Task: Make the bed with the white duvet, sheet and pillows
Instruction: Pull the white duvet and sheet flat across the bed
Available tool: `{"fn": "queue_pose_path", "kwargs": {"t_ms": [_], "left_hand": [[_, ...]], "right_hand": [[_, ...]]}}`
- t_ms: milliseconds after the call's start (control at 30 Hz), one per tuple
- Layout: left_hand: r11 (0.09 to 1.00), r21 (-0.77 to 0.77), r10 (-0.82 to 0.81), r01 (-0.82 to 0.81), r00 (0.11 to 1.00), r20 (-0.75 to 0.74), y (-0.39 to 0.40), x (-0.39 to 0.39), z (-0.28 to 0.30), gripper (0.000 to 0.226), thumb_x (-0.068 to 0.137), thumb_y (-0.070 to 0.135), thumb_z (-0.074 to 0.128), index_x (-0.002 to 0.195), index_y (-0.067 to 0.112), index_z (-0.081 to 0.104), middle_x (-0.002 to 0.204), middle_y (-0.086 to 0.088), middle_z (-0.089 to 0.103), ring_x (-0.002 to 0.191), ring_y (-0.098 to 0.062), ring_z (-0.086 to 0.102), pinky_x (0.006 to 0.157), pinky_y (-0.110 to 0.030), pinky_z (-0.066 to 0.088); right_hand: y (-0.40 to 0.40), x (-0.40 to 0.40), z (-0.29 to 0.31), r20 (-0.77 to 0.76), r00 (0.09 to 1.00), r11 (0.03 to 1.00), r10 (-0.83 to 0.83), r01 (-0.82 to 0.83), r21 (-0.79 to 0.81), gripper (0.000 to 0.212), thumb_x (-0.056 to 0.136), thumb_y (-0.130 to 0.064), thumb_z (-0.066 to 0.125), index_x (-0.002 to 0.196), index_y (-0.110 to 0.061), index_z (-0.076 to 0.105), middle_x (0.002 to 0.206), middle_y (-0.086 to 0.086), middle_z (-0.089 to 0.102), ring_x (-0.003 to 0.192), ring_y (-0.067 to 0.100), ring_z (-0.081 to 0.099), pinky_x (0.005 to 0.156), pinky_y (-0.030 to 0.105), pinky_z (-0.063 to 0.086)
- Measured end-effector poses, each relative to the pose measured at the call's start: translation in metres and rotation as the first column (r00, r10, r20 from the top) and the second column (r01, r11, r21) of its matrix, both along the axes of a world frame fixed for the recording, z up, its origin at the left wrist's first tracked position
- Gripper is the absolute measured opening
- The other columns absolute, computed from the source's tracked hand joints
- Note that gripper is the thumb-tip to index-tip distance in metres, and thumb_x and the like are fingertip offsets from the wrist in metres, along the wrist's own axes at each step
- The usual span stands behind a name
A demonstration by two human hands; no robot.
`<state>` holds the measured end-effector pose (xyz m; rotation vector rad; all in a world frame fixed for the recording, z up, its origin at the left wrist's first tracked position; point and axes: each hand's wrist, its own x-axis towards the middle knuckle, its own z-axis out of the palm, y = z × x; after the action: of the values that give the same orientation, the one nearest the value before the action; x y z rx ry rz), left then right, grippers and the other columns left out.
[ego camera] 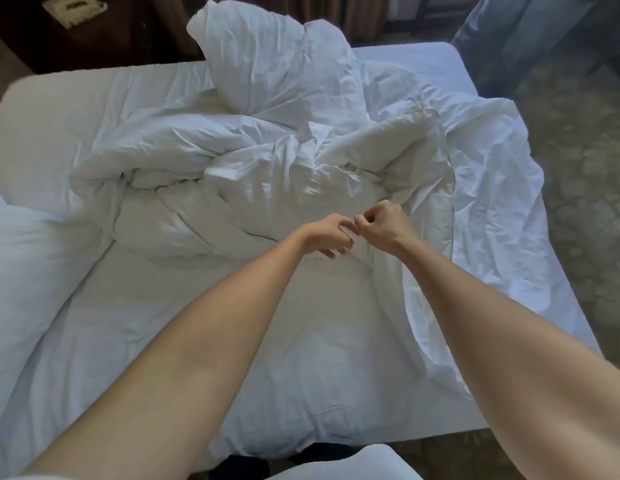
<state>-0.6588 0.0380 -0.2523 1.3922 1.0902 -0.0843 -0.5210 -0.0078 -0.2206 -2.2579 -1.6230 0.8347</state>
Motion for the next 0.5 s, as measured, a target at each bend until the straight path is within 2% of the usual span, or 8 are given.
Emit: {"fn": "queue_pose_path", "kwargs": {"t_ms": [33,100,167,233,367,433,467,500], "left_hand": [[0.996,0.085,0.025,-0.021,0.998,-0.05,0.011,-0.003,-0.004,0.044,0.088,0.004,0.054,0.131,0.011,0.051,0.114,-0.01,0.057,0.094,-0.022,0.058,0.078,-0.033,0.049],[0.937,0.344,0.134,-0.057,0.97,-0.204,0.038,-0.008,-0.013,0.059,0.084,0.009,0.06,0.14,0.014,0.04,0.133,-0.014,0.045,0.116,-0.031,0.051,0.095,-0.038,0.046],[0.871,0.489,0.222,-0.057,0.932,-0.288,0.062,-0.012,-0.019,0.075,0.081,0.015,0.063,0.145,0.025,0.025,0.148,-0.012,0.028,0.133,-0.035,0.037,0.108,-0.046,0.036],[0.853,0.516,0.248,-0.084,0.934,-0.258,0.087,-0.018,-0.023,0.09,0.077,0.021,0.069,0.148,0.03,0.015,0.153,-0.01,0.022,0.137,-0.035,0.034,0.111,-0.046,0.035],[0.892,0.408,0.287,-0.195,0.941,-0.177,0.125,-0.028,-0.03,0.118,0.074,0.03,0.082,0.155,0.029,-0.004,0.16,-0.012,0.017,0.144,-0.031,0.028,0.114,-0.04,0.033],[0.913,0.401,0.179,-0.07,0.954,-0.24,0.131,-0.027,-0.041,0.125,0.072,0.033,0.085,0.154,0.037,-0.008,0.159,-0.016,0.016,0.143,-0.033,0.03,0.112,-0.044,0.035],[0.894,0.435,0.068,0.107,0.928,-0.367,0.129,-0.025,-0.048,0.124,0.071,0.031,0.084,0.153,0.04,-0.007,0.157,-0.018,0.018,0.14,-0.036,0.033,0.11,-0.048,0.037],[0.835,0.456,-0.036,0.308,0.857,-0.513,0.126,-0.021,-0.054,0.119,0.073,0.025,0.082,0.153,0.042,-0.004,0.154,-0.019,0.019,0.138,-0.037,0.034,0.109,-0.051,0.036]], "right_hand": [[0.003,0.0,-0.002,0.0,1.0,1.0,-0.006,0.006,-0.01,0.046,0.084,-0.027,0.054,0.045,-0.01,0.037,0.047,0.006,0.039,0.052,0.027,0.042,0.052,0.031,0.034],[0.009,0.001,-0.007,0.0,1.0,0.999,-0.026,0.026,-0.033,0.046,0.085,-0.026,0.054,0.046,-0.012,0.034,0.049,0.006,0.04,0.053,0.027,0.043,0.052,0.031,0.033],[0.015,0.001,-0.011,0.015,0.999,0.997,-0.052,0.053,-0.063,0.045,0.085,-0.026,0.053,0.046,-0.012,0.035,0.052,0.007,0.042,0.056,0.029,0.045,0.052,0.03,0.033],[0.023,-0.003,-0.013,0.039,0.997,0.993,-0.059,0.063,-0.1,0.042,0.085,-0.025,0.052,0.048,-0.011,0.038,0.055,0.007,0.043,0.059,0.03,0.046,0.049,0.029,0.031],[0.05,-0.022,-0.014,0.024,0.997,0.992,-0.073,0.075,-0.101,0.039,0.086,-0.026,0.051,0.051,-0.012,0.041,0.066,0.009,0.05,0.067,0.03,0.05,0.057,0.03,0.034],[0.063,-0.028,-0.02,0.008,0.996,0.992,-0.087,0.087,-0.089,0.038,0.087,-0.027,0.05,0.053,-0.013,0.044,0.067,0.008,0.052,0.069,0.031,0.053,0.056,0.028,0.033],[0.067,-0.029,-0.024,0.002,0.996,0.992,-0.093,0.093,-0.086,0.036,0.088,-0.027,0.049,0.055,-0.012,0.047,0.069,0.009,0.054,0.072,0.032,0.055,0.056,0.028,0.034],[0.07,-0.029,-0.027,-0.001,0.995,0.992,-0.101,0.101,-0.079,0.034,0.088,-0.028,0.049,0.057,-0.013,0.05,0.072,0.01,0.057,0.074,0.033,0.057,0.059,0.028,0.037]]}}
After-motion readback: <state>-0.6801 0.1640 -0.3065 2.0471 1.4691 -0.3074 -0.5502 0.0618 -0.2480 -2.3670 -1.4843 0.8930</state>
